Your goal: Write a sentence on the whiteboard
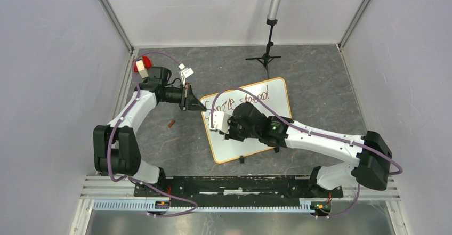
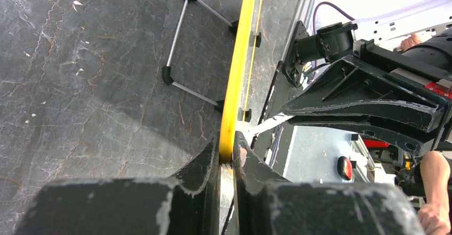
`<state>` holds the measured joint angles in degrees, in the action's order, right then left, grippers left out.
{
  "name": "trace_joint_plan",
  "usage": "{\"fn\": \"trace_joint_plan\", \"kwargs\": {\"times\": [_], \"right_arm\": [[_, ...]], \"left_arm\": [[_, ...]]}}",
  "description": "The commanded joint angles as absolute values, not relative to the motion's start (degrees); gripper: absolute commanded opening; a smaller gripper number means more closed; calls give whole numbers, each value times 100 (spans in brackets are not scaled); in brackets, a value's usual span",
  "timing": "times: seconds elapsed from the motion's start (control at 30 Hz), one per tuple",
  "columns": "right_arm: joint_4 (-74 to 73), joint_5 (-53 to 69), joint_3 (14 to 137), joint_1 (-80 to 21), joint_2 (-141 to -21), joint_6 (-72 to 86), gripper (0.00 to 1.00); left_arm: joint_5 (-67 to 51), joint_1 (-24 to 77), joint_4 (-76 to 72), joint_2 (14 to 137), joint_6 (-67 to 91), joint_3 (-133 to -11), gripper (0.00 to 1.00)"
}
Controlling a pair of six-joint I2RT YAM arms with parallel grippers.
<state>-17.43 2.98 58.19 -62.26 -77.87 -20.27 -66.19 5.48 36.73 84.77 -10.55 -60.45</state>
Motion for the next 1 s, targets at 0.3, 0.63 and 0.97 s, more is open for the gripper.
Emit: {"fn": "trace_joint_plan", "kwargs": {"times": [0.3,0.63,0.97], "right_arm": [[-1924,39,5714,-6368,-7651,-2423,0],[-2084,-78,5406,-6372,-7440,-2511,0],[-2029,331,5876,-6477,-7791,-2452,0]], "left_arm": [[-6384,583,3454,8456,-1057,-6038,2],[-6369,583,3454,8458,-1053,-6047,2],[-6356,585,3454,8457,-1045,-6063,2]]}}
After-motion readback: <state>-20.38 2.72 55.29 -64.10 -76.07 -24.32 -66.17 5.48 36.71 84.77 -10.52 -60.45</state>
